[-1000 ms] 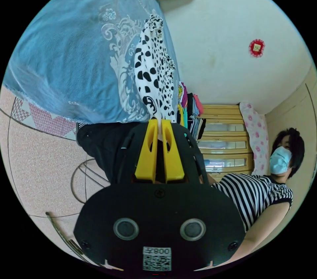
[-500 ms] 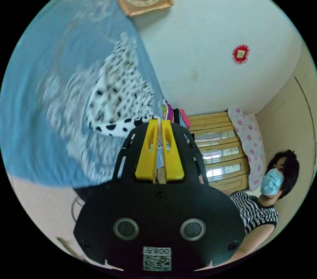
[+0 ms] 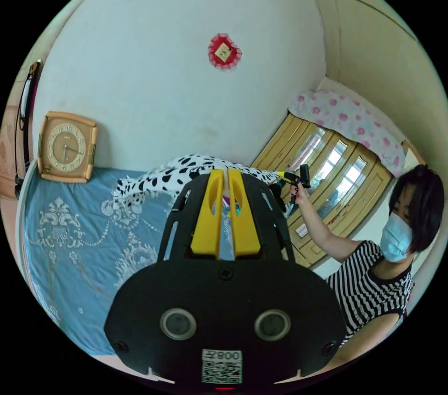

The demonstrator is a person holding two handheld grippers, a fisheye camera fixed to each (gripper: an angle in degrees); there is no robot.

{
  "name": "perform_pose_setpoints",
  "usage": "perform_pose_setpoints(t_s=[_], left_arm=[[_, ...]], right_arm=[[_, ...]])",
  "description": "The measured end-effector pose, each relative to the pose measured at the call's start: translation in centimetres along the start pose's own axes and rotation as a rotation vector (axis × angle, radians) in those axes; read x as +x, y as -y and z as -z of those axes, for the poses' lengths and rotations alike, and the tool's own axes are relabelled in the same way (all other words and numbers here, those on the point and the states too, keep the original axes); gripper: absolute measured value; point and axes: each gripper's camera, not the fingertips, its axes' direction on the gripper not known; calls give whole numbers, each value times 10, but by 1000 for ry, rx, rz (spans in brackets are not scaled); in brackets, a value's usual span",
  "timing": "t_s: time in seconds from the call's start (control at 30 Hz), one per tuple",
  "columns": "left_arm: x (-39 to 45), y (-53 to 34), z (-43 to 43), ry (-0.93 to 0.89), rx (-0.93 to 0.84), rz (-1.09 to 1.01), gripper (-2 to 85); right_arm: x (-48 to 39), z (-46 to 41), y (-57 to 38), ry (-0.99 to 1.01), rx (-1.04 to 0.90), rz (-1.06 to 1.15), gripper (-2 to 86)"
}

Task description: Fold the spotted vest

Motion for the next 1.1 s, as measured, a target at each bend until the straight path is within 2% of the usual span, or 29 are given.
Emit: perform_pose_setpoints(t_s=[0.17,0.23,0.3,0.4,0.57,0.73,0.87,1.0,1.1], left_arm=[[-15,-85,-25,-36,-120,186,21],[-32,-143,-42,-66,-189,337,21],[-46,-187,-56,-27,-253,447,20],[-75,-261,-82,-70,-297,716,20],[-89,-307,-107,-29,-331,882,19],[-106,-268,-130,-2,-297,867,20],[-121,-183,-142,4,-180,784,20],[-94,-37,-139,33,-67,491,20],[-50,41,-122,80,-13,271,20]], right_arm=[[29,-36,-101,41,-138,-160,2],[48,-53,-147,95,-181,-266,2],[78,-81,-210,94,-257,-434,2],[118,-114,-282,150,-329,-683,2],[142,-136,-318,175,-343,-833,1],[166,-137,-268,157,-307,-808,2],[179,-118,-149,159,-174,-675,3],[134,-73,2,103,-80,-368,4],[86,-33,67,59,-24,-177,3]])
